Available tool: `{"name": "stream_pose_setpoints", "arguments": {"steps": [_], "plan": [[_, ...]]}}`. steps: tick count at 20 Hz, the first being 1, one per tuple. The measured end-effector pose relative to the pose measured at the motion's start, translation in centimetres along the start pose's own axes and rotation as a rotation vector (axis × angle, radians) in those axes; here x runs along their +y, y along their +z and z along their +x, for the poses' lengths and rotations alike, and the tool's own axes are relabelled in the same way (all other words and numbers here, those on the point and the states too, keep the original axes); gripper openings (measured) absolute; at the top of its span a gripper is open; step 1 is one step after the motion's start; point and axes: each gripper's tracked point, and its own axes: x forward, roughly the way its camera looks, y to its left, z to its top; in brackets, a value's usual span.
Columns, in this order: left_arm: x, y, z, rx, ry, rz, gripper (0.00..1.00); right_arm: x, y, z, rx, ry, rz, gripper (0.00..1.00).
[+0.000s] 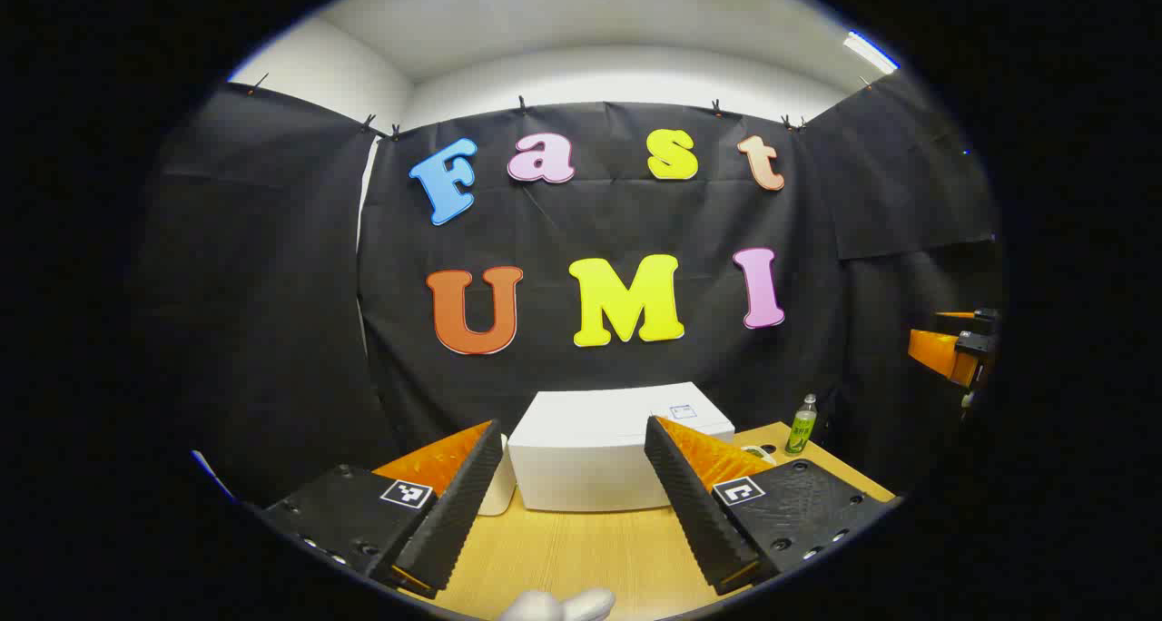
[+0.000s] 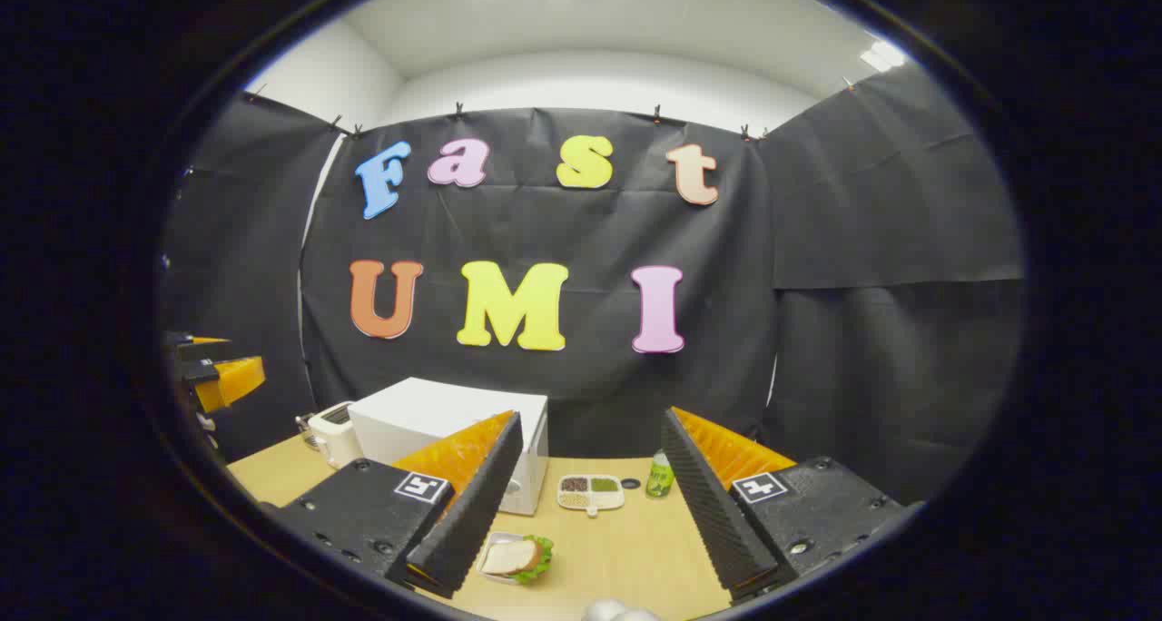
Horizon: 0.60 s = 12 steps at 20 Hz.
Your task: Open the microwave oven with the left hand, put the food in, and close the microwave oven.
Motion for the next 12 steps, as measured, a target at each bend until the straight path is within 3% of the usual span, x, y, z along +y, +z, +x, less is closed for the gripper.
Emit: {"name": "stream_pose_setpoints", "arguments": {"steps": [2, 3, 4, 5, 6, 12], "plan": [[0.0, -0.3, 0.1, 0.002, -0.004, 0.000, 0.89, 0.3, 0.0, 0.2, 0.003, 0.007, 0.001, 0.92], [0.0, -0.3, 0.2, 0.003, -0.005, 0.001, 0.96, 0.3, 0.1, 0.3, 0.002, 0.005, 0.000, 0.92], [0.0, -0.4, 0.4, 0.007, -0.007, 0.002, 0.96, 0.2, 0.0, 0.4, 0.002, 0.005, 0.000, 0.98], [0.1, -0.5, 0.6, 0.009, -0.005, 0.002, 0.96, 0.3, 0.0, 0.5, 0.002, 0.005, 0.001, 0.98], [0.1, -0.6, 0.9, 0.012, -0.006, 0.003, 0.96, 0.3, 0.0, 0.7, 0.002, 0.005, -0.001, 0.92], [0.1, -0.6, 2.0, 0.009, 0.000, 0.008, 0.96, 0.1, 0.0, 1.6, 0.005, 0.008, -0.009, 0.92]]}}
